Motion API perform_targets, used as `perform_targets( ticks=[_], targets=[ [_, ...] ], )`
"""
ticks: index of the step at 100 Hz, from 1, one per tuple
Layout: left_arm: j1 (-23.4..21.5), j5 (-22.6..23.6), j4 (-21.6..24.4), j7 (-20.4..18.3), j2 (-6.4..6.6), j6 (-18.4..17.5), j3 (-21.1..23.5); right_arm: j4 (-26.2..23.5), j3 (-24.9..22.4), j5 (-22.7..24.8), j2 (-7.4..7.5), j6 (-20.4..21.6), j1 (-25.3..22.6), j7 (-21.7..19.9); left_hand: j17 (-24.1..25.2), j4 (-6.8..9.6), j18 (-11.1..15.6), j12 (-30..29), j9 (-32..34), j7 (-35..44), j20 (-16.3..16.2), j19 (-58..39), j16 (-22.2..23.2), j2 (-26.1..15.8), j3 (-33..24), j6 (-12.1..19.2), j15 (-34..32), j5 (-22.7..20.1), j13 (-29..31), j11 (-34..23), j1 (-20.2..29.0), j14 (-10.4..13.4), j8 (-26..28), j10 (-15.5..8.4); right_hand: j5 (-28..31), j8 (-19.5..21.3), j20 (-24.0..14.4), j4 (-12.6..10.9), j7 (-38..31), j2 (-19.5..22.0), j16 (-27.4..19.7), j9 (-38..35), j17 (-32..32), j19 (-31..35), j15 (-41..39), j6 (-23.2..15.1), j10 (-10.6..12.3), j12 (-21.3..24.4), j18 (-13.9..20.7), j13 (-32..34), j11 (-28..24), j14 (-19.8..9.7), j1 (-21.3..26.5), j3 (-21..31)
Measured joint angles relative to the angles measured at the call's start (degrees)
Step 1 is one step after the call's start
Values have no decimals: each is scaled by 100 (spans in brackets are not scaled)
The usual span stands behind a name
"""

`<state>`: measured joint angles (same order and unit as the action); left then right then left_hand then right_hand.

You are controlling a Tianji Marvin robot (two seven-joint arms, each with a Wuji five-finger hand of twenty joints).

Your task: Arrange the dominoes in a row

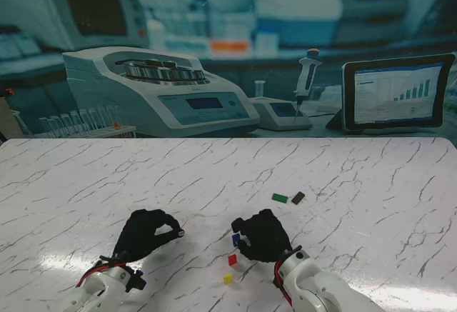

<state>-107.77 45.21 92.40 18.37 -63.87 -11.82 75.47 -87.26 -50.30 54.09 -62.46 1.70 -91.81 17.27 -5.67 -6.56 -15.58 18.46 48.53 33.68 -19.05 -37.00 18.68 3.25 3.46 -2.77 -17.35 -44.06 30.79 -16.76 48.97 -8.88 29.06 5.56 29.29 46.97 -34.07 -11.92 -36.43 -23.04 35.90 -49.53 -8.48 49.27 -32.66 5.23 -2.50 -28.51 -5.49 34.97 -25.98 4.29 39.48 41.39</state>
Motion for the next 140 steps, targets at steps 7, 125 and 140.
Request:
perform_targets(
  ticks=[7, 125, 140],
  targets=[
    [-1, 0, 0, 0, 0, 3, 1, -23, -20, 1, 3, 20, -7, -36, 0, 0, 0, 0, 0, 0, 0, 0, 0, 0, 0, 0, 0, 0, 0, 0, 0, 0, 0, 0, 0, 0, -3, 0, 92, 45, -1, -3, 1, -52, 0, 1, -15, 10, 0, 0, 0, 1, -1, -4],
    [-3, -1, 3, -4, 0, 4, 2, -96, -61, 170, 31, 73, -71, 29, 0, 0, 0, 0, 0, 1, 0, 0, 0, 0, 0, 0, 0, 0, 0, 0, 0, 0, 0, 0, 5, -1, -86, 0, -373, -123, -2, 52, 3, -181, 9, -42, 2, -431, 0, -62, -77, 7, 35, 86],
    [-2, -1, 3, -5, 0, 4, 1, -101, -59, 181, 32, 40, -71, 33, 0, 0, 0, 0, 0, 1, 0, 0, 0, 0, 0, 0, 0, 0, 0, 0, 0, 0, 0, 0, 5, -1, -86, 0, -444, -123, -2, 52, 3, -181, 7, -45, 6, -434, 0, -62, -78, 7, 82, 87]
  ],
)
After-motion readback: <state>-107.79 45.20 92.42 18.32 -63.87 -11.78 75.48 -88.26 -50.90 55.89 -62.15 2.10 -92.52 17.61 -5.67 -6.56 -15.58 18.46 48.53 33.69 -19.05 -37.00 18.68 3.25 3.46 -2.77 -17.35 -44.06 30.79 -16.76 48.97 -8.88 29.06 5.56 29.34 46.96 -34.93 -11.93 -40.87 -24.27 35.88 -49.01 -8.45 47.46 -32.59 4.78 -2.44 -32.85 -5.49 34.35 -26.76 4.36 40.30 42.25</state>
